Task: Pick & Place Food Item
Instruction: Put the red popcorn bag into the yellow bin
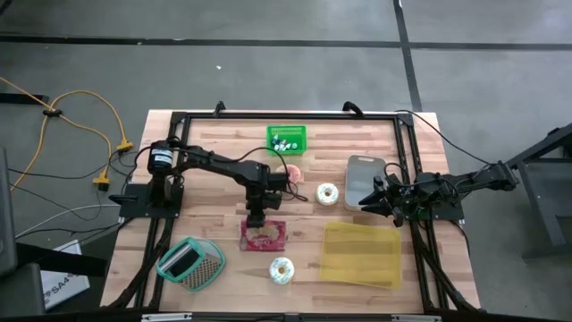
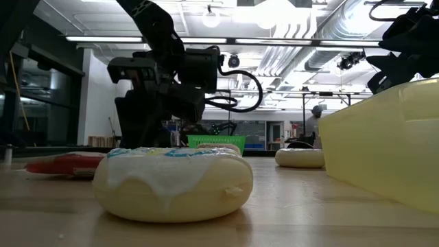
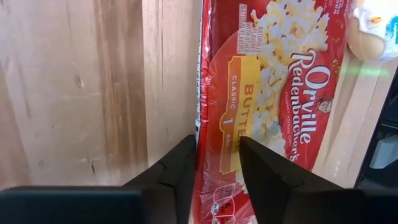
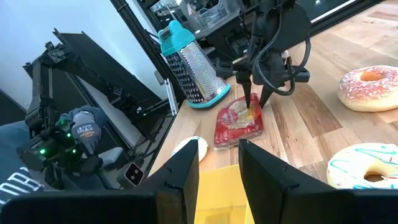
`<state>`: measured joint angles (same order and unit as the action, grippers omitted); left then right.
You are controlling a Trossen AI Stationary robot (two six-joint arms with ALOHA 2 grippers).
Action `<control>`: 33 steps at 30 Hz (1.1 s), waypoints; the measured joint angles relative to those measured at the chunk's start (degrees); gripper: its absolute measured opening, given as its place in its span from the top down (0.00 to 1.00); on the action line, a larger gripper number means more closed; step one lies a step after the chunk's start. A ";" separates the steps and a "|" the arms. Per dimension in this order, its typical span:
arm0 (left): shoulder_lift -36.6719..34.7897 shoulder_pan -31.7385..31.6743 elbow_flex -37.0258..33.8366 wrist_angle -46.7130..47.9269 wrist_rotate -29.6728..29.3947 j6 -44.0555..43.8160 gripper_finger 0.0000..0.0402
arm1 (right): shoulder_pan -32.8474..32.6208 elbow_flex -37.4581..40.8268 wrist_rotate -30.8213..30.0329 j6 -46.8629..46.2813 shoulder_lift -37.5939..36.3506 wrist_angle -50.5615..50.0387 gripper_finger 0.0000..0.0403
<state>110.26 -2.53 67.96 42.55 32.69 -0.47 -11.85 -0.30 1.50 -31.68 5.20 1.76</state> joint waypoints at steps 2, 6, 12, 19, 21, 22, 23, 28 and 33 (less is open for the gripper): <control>0.04 0.06 -0.02 -0.08 0.00 0.00 0.76 | 0.01 0.00 0.00 0.00 -0.01 0.00 0.75; 0.12 0.16 -0.07 -0.06 0.19 -0.05 0.86 | 0.01 -0.01 0.00 0.00 -0.01 0.00 0.75; 0.13 0.14 -0.07 0.02 0.47 -0.52 0.99 | -0.01 -0.02 0.00 0.00 -0.01 0.00 0.75; 0.07 -0.16 -0.07 0.02 0.41 -0.47 1.00 | 0.01 -0.02 0.00 0.01 -0.01 0.00 0.75; -0.15 -0.62 -0.07 0.08 0.46 -0.26 1.00 | 0.00 0.00 0.00 0.00 -0.01 0.00 0.75; -0.40 -0.88 -0.07 0.09 0.35 -0.11 1.00 | -0.01 -0.01 0.00 0.02 -0.01 0.00 0.75; -0.76 -1.15 -0.07 0.09 0.17 0.08 1.00 | 0.00 0.00 0.00 0.01 -0.01 0.00 0.75; -3.78 -2.42 -0.07 -0.04 -0.72 0.43 1.00 | 0.01 -0.02 0.00 0.02 -0.01 0.00 0.75; -7.81 -3.28 -0.07 -0.54 -3.48 0.46 1.00 | 0.01 0.00 0.00 0.00 0.00 0.00 0.75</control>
<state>102.44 -5.81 67.90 42.01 29.21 -0.01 -11.84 -0.30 1.50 -31.68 5.20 1.76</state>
